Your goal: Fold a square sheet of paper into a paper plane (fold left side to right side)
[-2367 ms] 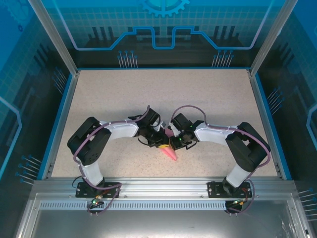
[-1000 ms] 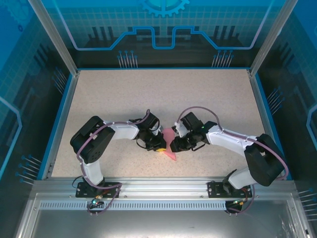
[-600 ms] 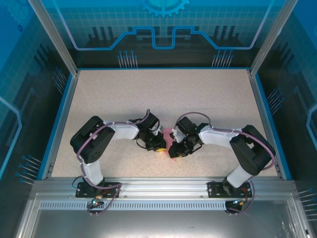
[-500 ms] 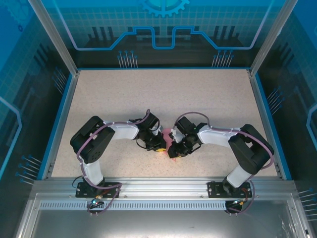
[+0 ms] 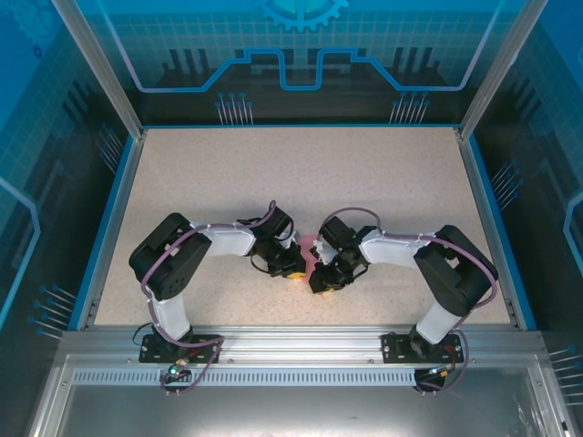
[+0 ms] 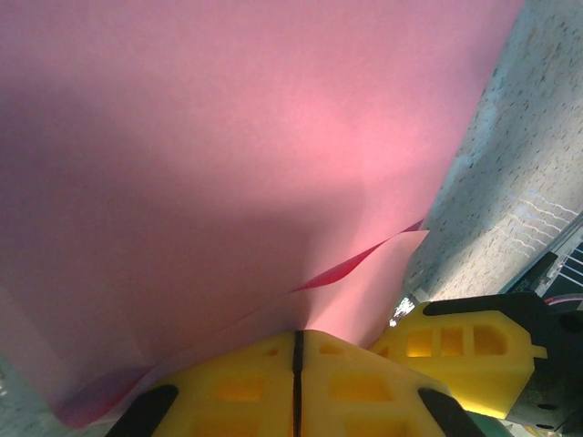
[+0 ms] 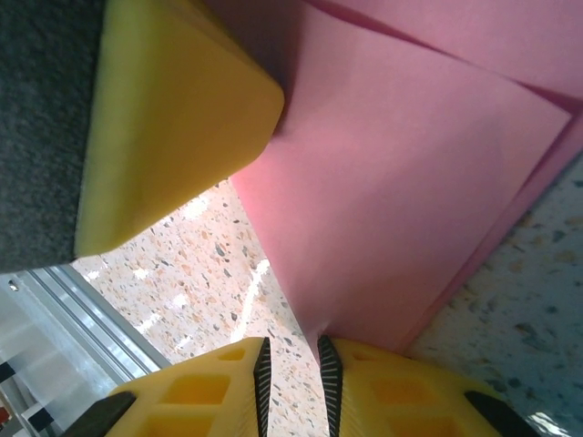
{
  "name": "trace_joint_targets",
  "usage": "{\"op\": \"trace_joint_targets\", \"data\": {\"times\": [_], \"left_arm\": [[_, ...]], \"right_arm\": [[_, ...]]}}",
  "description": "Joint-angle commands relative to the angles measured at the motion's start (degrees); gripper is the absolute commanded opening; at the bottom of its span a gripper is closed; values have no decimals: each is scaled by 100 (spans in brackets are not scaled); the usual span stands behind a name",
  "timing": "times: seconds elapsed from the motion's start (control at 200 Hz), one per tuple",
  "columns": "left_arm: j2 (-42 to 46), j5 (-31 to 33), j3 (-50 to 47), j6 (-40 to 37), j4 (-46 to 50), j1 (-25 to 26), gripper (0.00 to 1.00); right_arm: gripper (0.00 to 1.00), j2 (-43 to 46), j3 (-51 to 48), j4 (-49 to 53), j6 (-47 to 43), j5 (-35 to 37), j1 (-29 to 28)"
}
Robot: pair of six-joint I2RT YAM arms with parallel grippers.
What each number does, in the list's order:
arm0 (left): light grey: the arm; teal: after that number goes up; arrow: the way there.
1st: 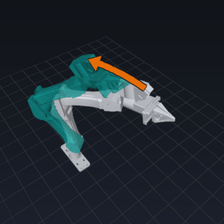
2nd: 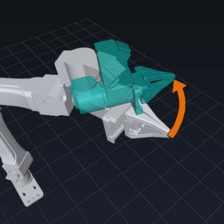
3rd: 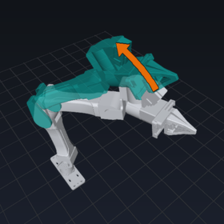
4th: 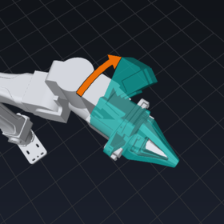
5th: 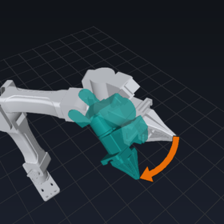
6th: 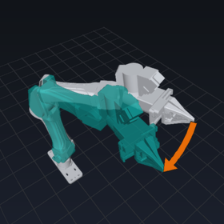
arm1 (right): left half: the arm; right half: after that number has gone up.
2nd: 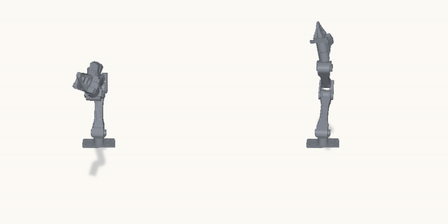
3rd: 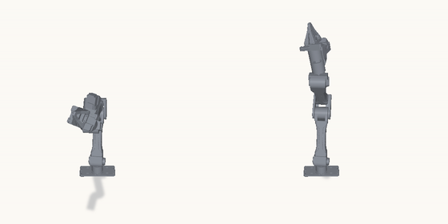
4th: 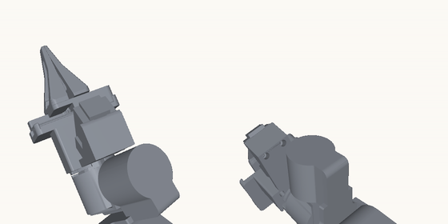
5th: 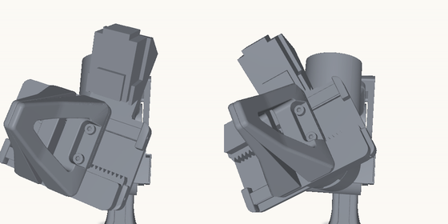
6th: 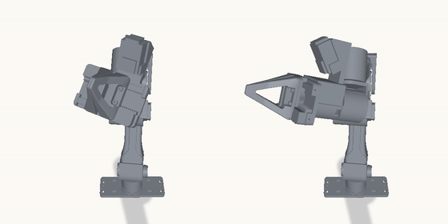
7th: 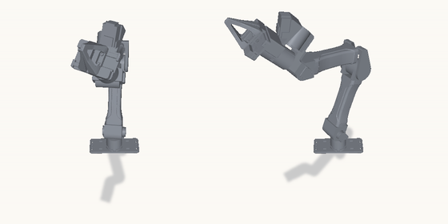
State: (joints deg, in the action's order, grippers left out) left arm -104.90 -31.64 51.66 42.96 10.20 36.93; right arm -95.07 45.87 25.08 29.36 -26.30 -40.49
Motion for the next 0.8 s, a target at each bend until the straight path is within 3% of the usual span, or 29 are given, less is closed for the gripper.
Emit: {"op": "trace_joint_targets", "data": {"times": [0.0,0.49,0.795], "left_arm": [[-349,634,-134,-180,650,55,8],[-388,677,-66,-227,741,60,8],[-329,681,-42,-229,756,60,8]], "right_arm": [[25,-74,33,402,-22,160,-91],[12,314,-714,796,77,95,-112],[6,1188,-421,691,231,-19,-72]]}}
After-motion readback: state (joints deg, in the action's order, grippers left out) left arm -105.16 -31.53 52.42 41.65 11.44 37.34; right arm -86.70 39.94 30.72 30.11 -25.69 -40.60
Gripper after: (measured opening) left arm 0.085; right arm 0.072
